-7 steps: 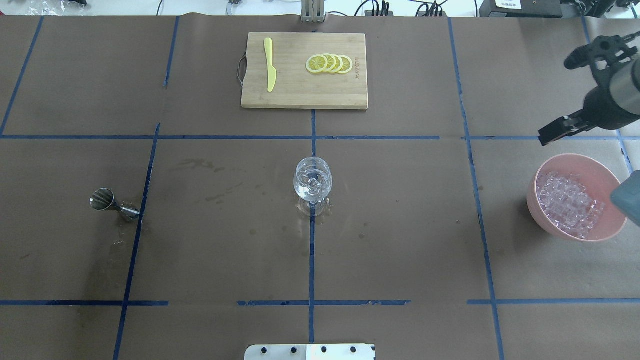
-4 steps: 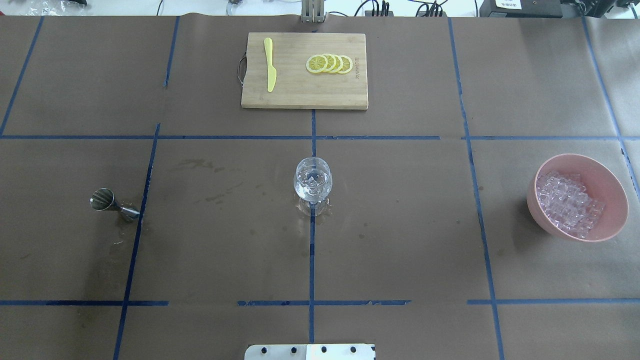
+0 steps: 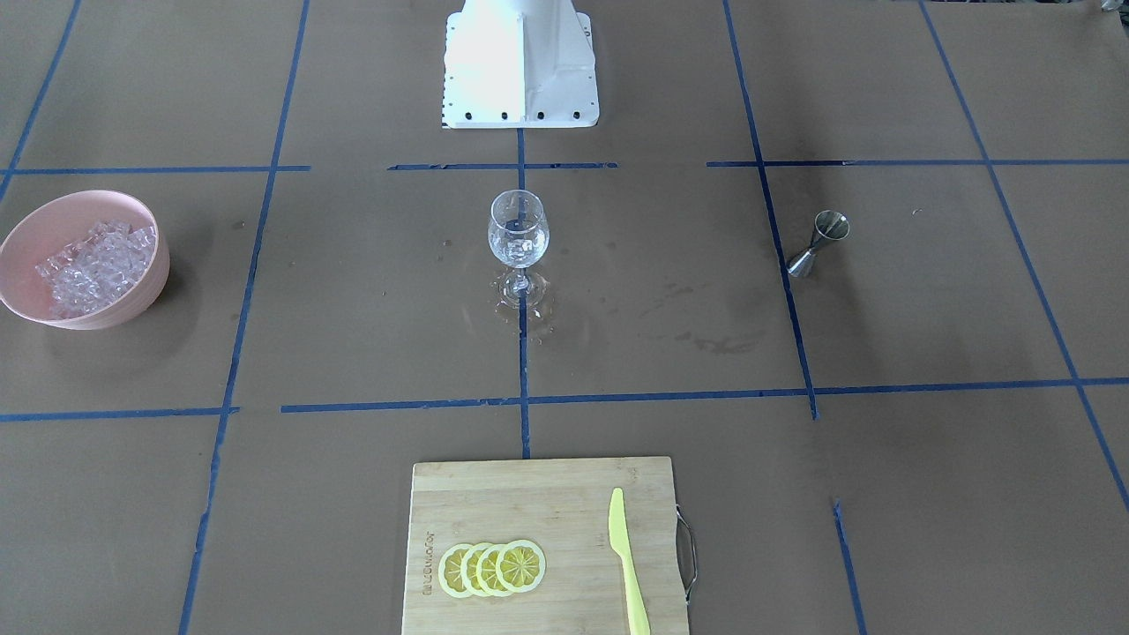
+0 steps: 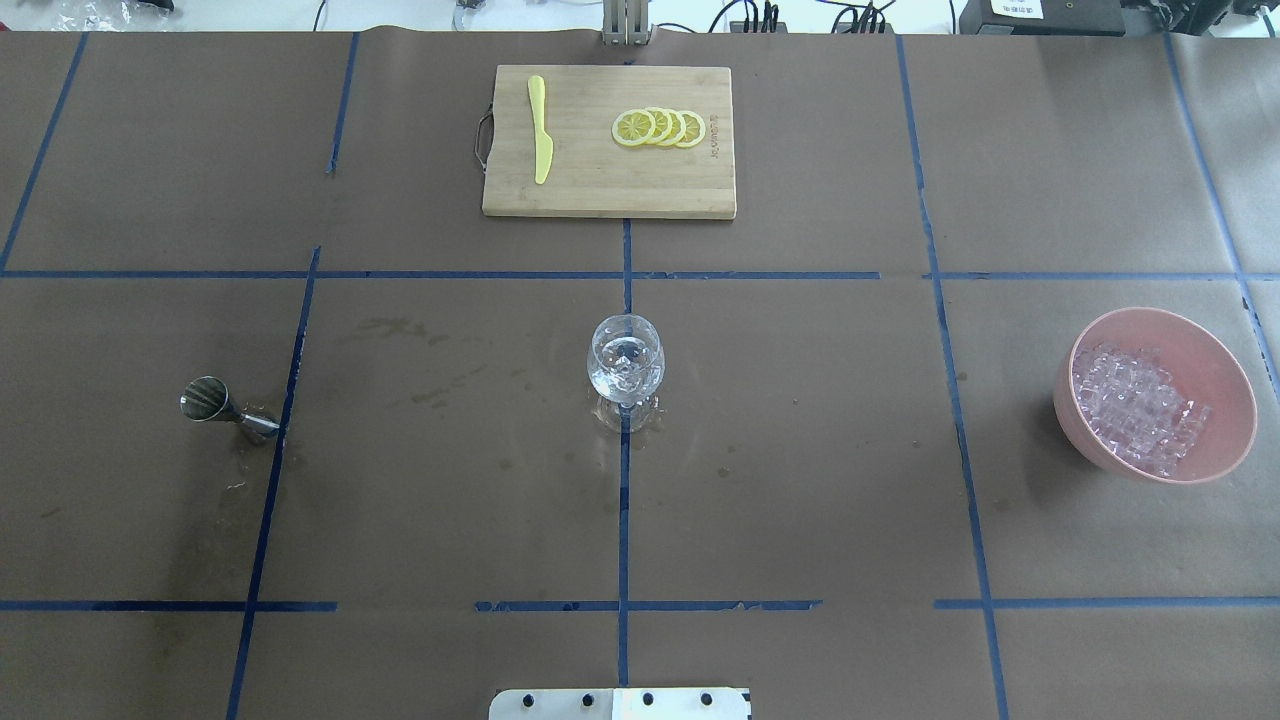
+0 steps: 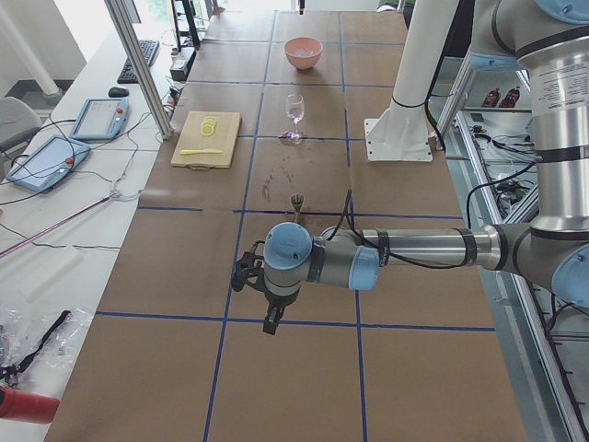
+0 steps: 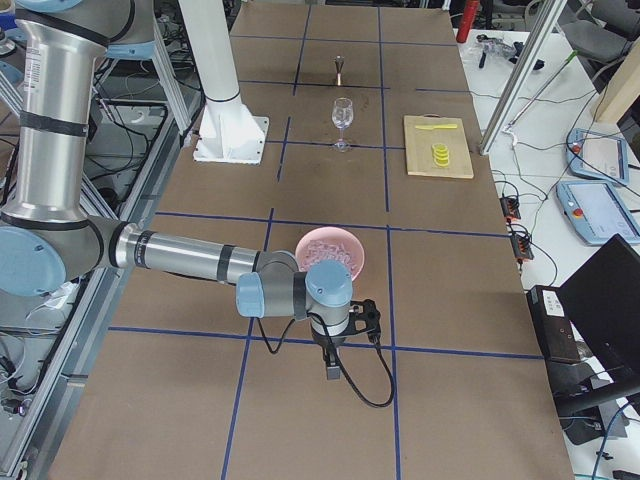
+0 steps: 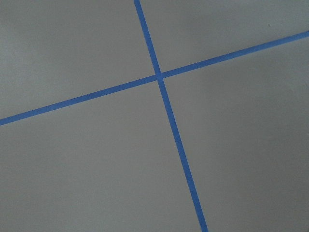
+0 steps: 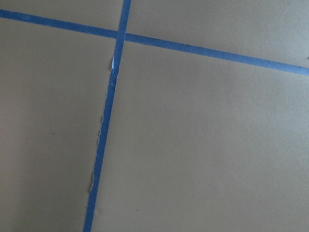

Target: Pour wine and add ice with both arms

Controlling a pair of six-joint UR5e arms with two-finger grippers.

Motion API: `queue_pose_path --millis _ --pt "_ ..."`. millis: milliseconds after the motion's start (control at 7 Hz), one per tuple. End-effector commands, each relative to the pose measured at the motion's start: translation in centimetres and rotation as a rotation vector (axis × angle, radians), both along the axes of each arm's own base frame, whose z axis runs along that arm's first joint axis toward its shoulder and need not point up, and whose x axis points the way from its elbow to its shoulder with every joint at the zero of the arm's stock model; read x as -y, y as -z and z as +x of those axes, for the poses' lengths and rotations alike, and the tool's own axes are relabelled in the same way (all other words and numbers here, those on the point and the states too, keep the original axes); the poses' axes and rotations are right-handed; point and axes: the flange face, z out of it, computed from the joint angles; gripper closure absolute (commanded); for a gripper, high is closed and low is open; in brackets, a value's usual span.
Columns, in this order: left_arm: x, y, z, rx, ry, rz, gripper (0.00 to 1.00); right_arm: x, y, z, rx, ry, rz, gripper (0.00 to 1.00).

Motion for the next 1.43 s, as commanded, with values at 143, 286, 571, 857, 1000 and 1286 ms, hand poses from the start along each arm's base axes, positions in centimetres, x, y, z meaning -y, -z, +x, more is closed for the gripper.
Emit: queue_pose_path --millis 143,286,571,857,1000,1286 --pt "-1.0 -0.7 0.0 -0.005 0.001 -0.030 0.00 -0.8 2.0 2.3 0.050 -0.042 -0.060 0.00" --pt "-1.1 -0.8 0.0 -0.005 0.002 -0.033 0.00 -0.7 4.3 2.3 0.033 -0.041 -0.062 0.00" --pt "-1.1 -0.8 -0.1 -0.005 0.002 -0.033 0.00 0.5 7.4 0.1 0.027 -0.036 -0.073 0.00" --pt "-1.8 -0.9 -0.1 -0.005 0.005 -0.039 0.00 1.4 8.2 -1.3 0.023 -0.149 -0.176 0.00" --pt "-1.8 -0.9 -0.1 -0.005 0.007 -0.043 0.00 1.2 8.2 -1.2 0.023 -0.128 -0.155 0.00" --pt "-1.9 -1.1 -0.1 -0.005 0.020 -0.061 0.00 1.1 8.2 -1.2 0.030 -0.101 -0.133 0.00"
